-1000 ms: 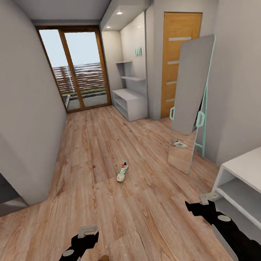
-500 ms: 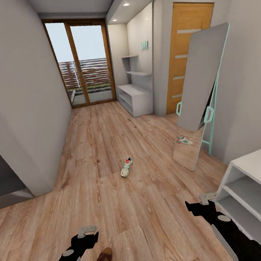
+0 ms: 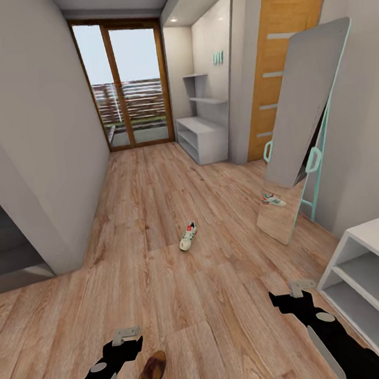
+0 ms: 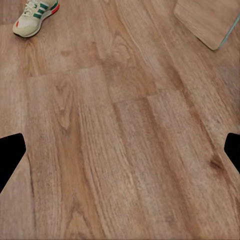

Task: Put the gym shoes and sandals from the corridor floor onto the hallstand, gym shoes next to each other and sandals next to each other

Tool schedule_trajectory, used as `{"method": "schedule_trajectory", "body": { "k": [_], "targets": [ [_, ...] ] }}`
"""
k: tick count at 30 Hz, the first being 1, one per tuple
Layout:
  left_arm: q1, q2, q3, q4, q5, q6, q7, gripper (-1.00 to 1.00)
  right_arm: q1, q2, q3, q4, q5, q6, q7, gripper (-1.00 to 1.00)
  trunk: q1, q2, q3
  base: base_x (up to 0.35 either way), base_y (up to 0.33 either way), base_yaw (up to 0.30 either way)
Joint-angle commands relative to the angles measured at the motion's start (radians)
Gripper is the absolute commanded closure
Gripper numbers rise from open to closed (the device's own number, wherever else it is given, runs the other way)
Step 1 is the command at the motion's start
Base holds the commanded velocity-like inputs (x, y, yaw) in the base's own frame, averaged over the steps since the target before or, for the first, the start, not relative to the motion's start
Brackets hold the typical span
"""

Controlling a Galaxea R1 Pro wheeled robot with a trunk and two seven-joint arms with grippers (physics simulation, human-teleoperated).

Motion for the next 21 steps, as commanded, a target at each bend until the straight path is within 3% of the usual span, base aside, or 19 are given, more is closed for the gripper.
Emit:
{"method": "schedule_trajectory", "body": {
  "k": [1,21],
  "targets": [
    [0.0,0.0,0.004,0.001,0.0,-0.003,-0.005,-1.0,0.0,-0.001,0.002,-0.001,-0.01,0.004,-0.001,-1.0,0.004,-0.008,-0.004,0.0,0.0,0.016],
    [-0.001,-0.001,0.005,0.001,0.0,-0.002,-0.006,-1.0,0.0,-0.002,0.002,0.0,-0.009,0.003,-0.002,-1.0,0.08,-0.148,-0.068,0.0,0.0,0.004]
  ]
}}
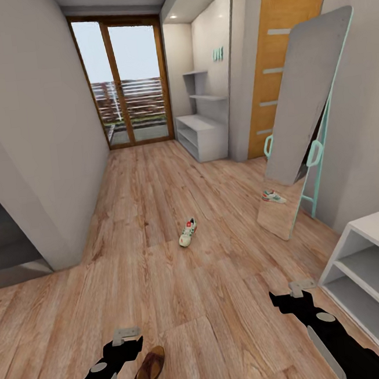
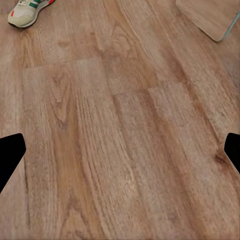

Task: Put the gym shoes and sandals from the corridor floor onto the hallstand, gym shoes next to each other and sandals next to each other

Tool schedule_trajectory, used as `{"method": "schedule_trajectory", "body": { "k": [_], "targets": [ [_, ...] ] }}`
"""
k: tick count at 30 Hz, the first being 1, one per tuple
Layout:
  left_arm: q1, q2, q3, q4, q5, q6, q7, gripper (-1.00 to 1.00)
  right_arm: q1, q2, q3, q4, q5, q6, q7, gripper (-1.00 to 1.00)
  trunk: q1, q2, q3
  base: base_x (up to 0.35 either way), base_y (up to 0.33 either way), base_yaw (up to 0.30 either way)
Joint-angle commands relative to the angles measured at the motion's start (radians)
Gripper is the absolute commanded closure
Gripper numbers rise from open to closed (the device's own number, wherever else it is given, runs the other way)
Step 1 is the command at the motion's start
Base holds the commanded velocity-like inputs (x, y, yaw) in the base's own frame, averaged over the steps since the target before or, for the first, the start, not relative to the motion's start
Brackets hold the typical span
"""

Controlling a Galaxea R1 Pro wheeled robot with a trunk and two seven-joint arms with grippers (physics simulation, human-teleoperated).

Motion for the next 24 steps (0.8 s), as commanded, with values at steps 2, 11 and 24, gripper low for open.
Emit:
{"method": "schedule_trajectory", "body": {
  "k": [2,11,24],
  "targets": [
    [0.0,0.0,0.003,0.001,0.0,-0.003,-0.005,-1.0,0.0,-0.001,0.002,-0.001,-0.01,0.004,-0.001,-1.0,0.008,-0.015,-0.007,0.0,0.0,0.0],
    [-0.001,0.0,0.003,0.002,0.0,-0.003,-0.005,-1.0,0.0,-0.001,0.003,-0.002,-0.01,0.004,-0.001,-1.0,0.042,-0.078,-0.035,0.0,0.0,0.0],
    [-0.001,0.0,0.003,0.002,0.0,-0.003,-0.005,-1.0,0.0,-0.001,0.011,-0.002,-0.008,0.005,-0.001,-1.0,0.092,-0.169,-0.076,0.0,0.0,0.0]
  ]
}}
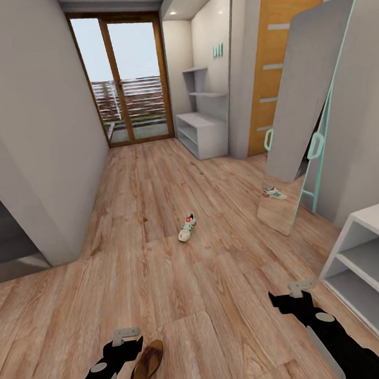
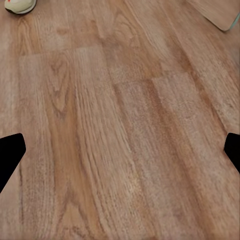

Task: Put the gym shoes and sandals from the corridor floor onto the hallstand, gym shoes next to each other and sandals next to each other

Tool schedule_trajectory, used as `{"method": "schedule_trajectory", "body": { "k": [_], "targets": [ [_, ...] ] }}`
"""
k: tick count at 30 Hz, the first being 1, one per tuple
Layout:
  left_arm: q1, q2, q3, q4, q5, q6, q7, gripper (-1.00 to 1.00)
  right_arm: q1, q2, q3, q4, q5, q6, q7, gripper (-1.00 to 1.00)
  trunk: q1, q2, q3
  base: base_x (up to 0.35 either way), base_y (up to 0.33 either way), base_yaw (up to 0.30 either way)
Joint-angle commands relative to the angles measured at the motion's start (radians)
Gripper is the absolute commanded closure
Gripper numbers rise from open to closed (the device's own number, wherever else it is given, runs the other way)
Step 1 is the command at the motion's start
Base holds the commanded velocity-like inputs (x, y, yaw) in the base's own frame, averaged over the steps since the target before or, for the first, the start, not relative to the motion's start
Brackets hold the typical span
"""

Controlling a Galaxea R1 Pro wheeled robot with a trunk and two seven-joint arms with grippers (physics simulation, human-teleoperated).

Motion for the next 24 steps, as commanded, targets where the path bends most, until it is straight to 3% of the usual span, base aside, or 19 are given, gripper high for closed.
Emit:
{"method": "schedule_trajectory", "body": {
  "k": [1,24],
  "targets": [
    [-0.001,0.0,0.003,0.001,0.0,-0.003,-0.005,-1.0,0.0,-0.001,0.002,-0.001,-0.01,0.004,-0.001,-1.0,0.004,-0.008,-0.004,0.0,0.0,0.0],
    [-0.001,0.001,0.003,0.001,0.0,-0.003,-0.005,-1.0,0.0,-0.004,0.002,-0.006,-0.011,0.006,0.001,-1.0,0.092,-0.169,-0.076,0.0,0.0,0.0]
  ]
}}
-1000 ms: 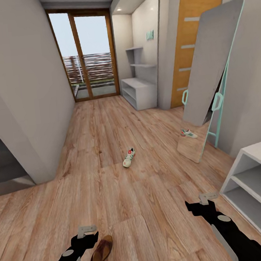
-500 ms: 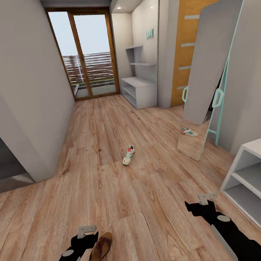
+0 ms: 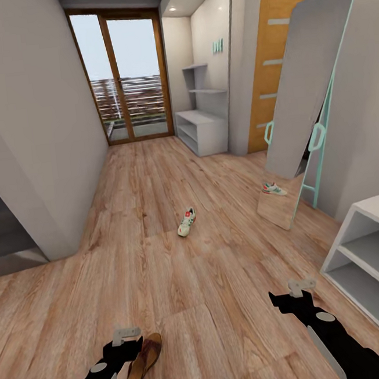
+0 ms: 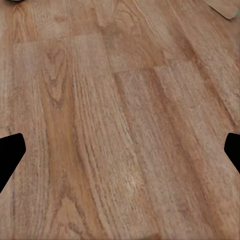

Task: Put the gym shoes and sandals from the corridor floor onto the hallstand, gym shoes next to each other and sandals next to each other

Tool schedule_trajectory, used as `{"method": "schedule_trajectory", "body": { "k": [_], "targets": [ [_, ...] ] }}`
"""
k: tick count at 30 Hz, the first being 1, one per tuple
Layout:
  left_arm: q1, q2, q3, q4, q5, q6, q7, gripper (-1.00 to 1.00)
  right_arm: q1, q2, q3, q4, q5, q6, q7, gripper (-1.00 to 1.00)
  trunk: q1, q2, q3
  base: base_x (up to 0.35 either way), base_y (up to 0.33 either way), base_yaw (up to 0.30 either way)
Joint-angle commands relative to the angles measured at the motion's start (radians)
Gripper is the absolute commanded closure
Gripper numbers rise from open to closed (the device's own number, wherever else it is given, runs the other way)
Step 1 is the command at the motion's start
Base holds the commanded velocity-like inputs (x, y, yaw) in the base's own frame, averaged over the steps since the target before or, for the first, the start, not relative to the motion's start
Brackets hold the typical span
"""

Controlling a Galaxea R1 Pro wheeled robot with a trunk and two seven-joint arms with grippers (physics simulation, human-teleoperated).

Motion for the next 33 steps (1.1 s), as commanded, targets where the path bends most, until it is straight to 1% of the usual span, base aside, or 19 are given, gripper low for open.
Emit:
{"method": "schedule_trajectory", "body": {
  "k": [1,26,33],
  "targets": [
    [-0.001,0.0,0.003,0.001,0.0,-0.003,-0.005,-1.0,0.0,-0.001,0.002,-0.001,-0.01,0.004,-0.001,-1.0,0.004,-0.008,-0.004,0.0,0.0,0.0],
    [-0.001,0.001,0.003,0.001,0.0,-0.003,-0.005,-1.0,0.0,0.002,0.001,0.0,-0.011,0.006,-0.002,-1.0,0.1,-0.183,-0.084,0.0,0.0,0.0],
    [-0.001,0.001,0.003,0.001,0.0,-0.003,-0.005,-1.0,0.0,0.002,0.0,0.0,-0.011,0.007,-0.002,-1.0,0.103,-0.184,-0.12,0.0,0.0,0.0]
  ]
}}
